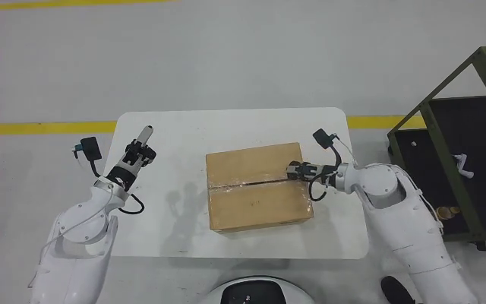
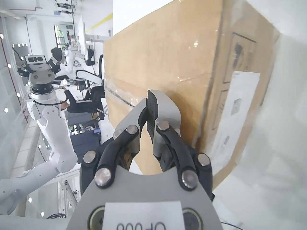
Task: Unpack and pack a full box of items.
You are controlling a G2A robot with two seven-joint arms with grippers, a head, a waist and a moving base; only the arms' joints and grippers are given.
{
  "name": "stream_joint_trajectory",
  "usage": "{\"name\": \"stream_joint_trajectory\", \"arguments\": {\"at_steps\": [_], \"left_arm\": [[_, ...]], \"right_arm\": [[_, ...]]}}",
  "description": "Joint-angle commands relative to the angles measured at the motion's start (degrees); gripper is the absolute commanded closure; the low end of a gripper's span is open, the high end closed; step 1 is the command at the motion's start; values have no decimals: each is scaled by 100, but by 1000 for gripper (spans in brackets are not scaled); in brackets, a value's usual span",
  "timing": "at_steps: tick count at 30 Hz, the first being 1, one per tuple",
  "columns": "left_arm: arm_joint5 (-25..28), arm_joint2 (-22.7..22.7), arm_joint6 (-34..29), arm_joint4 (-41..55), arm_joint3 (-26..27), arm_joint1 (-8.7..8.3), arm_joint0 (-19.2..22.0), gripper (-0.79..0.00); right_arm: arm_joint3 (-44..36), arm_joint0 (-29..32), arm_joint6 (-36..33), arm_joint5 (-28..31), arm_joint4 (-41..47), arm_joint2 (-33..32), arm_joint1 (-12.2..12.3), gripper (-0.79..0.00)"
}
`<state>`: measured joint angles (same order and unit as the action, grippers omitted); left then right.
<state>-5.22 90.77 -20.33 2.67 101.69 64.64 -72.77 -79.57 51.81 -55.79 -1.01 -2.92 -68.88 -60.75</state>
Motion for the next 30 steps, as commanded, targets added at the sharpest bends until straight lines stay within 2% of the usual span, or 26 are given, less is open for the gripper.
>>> {"name": "stream_joint_trajectory", "arguments": {"at_steps": [1, 7, 12, 14, 17, 20, 22, 30], "left_arm": [[0, 0, 0, 0, 0, 0, 0, -785], [0, 0, 0, 0, 0, 0, 0, -785], [0, 0, 0, 0, 0, 0, 0, -785], [0, 0, 0, 0, 0, 0, 0, -785], [0, 0, 0, 0, 0, 0, 0, -785], [0, 0, 0, 0, 0, 0, 0, -785], [0, 0, 0, 0, 0, 0, 0, -785], [0, 0, 0, 0, 0, 0, 0, -785]], "right_arm": [[-77, 79, -30, -38, -32, -120, 34, 0], [-299, 325, -5, -141, -72, -485, 128, 0], [-643, 501, 430, -6, -51, -862, 183, 0], [-878, 598, 797, 156, -216, -1014, 204, 0], [-1385, 858, 1789, 385, -929, -1218, 231, 0], [-1994, 1197, 2766, 211, -2267, -1274, 259, 0], [-2307, 1398, 3217, 44, -2707, -1211, 246, 0], [-2307, 1398, 3217, 44, -2707, -1211, 246, 0]]}}
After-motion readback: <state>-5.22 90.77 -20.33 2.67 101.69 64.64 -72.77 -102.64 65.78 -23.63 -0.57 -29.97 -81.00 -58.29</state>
